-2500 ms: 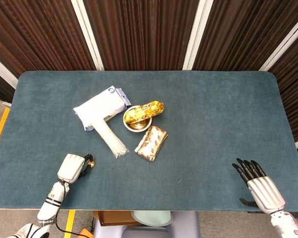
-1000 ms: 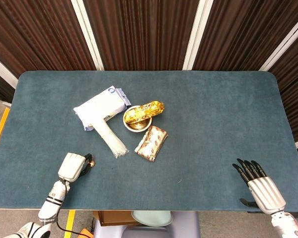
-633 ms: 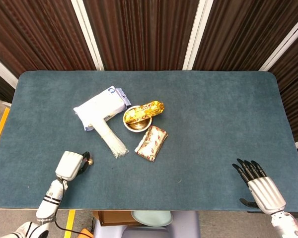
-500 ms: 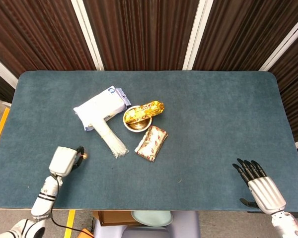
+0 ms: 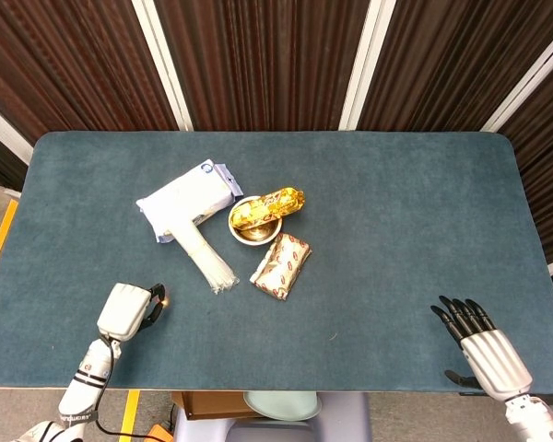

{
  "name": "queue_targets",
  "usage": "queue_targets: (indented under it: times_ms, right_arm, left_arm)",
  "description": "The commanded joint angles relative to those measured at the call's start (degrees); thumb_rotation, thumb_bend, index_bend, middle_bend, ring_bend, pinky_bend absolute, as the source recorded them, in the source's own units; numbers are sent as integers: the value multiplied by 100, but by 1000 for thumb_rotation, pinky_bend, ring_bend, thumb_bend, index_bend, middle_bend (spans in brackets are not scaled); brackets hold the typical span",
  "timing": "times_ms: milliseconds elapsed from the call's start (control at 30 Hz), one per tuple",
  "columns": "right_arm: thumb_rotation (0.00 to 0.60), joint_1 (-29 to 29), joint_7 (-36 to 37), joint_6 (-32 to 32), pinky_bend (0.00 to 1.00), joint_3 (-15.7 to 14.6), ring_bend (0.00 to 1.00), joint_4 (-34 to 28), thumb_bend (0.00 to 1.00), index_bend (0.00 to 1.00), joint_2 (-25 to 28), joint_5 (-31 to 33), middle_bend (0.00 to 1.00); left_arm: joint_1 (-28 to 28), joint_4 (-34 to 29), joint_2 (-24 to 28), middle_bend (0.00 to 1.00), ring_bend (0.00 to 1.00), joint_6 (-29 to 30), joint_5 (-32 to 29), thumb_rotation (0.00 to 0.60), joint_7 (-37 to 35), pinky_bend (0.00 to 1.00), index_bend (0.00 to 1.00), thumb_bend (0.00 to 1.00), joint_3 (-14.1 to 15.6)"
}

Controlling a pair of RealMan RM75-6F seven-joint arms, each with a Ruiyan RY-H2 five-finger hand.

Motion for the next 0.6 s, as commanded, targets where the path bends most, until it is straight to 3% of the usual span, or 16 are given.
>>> queue_targets:
  times_ms: [33, 433, 600]
  right_arm:
    - [600, -1, -17, -3, 0, -9, 0, 0, 212, 0, -4, -18, 0]
    - [600, -8, -52, -5, 0, 4, 0, -12, 212, 0, -17, 12, 0]
    - [600, -3, -70, -21, 0, 12, 0, -13, 212, 0, -21, 30, 0]
  left_arm:
    - [26, 103, -65, 1000, 1000, -40, -22, 600, 104, 1000, 719, 438, 53]
    - [-23, 446, -267, 1000, 1000, -251, -103, 600, 1, 1000, 693, 437, 82]
    - [-25, 525, -314, 1000, 1000, -337, -142, 600, -2, 1000, 603, 438, 111]
